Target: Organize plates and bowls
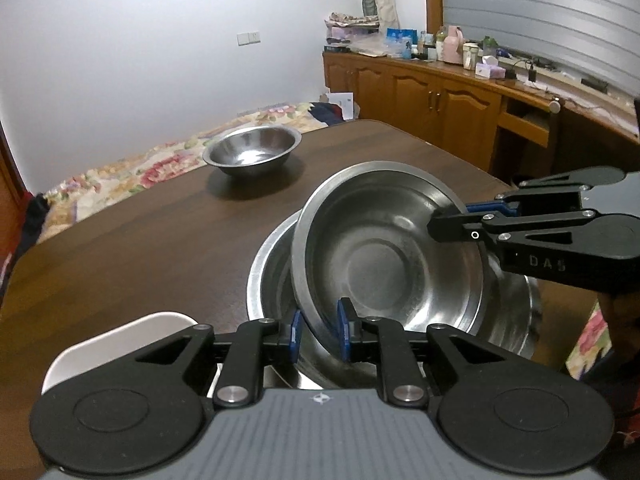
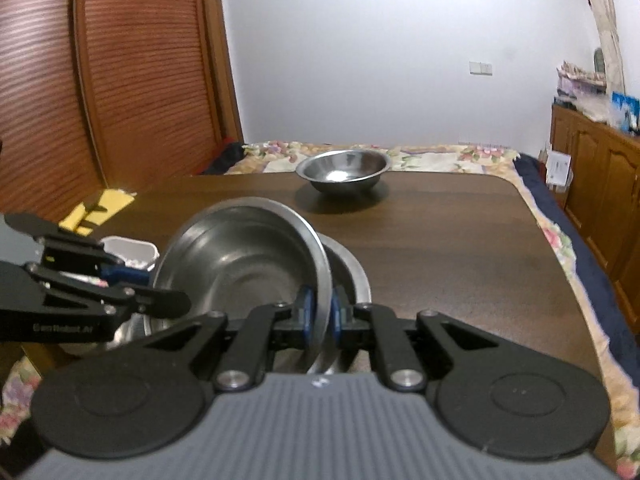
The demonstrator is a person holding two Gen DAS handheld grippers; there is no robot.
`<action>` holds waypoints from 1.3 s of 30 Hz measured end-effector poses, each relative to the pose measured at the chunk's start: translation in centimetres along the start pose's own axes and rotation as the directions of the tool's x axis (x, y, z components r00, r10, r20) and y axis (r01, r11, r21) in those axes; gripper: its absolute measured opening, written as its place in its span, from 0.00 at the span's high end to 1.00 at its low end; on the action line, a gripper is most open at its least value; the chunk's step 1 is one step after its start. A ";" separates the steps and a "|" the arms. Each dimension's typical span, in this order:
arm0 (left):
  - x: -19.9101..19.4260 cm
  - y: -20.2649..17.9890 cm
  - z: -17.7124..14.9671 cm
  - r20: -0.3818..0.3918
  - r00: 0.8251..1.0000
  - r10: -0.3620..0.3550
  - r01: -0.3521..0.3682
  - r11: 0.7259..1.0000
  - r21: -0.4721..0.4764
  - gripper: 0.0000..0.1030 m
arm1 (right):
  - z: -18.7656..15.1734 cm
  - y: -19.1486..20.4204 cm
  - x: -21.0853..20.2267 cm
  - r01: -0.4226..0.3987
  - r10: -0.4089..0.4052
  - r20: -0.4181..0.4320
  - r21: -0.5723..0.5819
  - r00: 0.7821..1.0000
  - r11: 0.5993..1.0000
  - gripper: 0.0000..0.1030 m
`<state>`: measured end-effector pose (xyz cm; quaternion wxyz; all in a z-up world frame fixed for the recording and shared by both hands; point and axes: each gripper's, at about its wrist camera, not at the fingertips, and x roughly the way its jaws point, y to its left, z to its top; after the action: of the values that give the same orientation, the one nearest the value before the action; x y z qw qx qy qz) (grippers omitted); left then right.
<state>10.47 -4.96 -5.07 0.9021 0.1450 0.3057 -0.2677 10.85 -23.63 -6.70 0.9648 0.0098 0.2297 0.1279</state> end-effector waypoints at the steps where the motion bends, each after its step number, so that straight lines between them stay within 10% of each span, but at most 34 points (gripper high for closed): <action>1: 0.0 -0.1 0.0 0.001 1.000 0.007 -0.007 1.000 0.006 0.80 | -0.1 0.3 0.0 0.013 -0.013 0.003 -0.027 1.000 1.000 0.88; 27: -1.1 0.7 0.4 0.074 0.996 0.047 -0.042 0.997 -0.062 0.81 | 1.1 1.3 1.4 0.001 -0.013 -0.081 -0.146 0.997 0.989 0.87; 39: -0.7 0.2 -0.1 0.050 0.998 0.032 -0.029 0.998 -0.061 0.81 | 0.6 0.9 0.8 0.045 -0.042 0.038 -0.078 0.998 0.996 0.87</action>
<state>10.10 -4.49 -4.69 0.9175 0.1157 0.2884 -0.2481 11.56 -22.52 -6.48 0.9710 -0.0308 0.2070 0.1155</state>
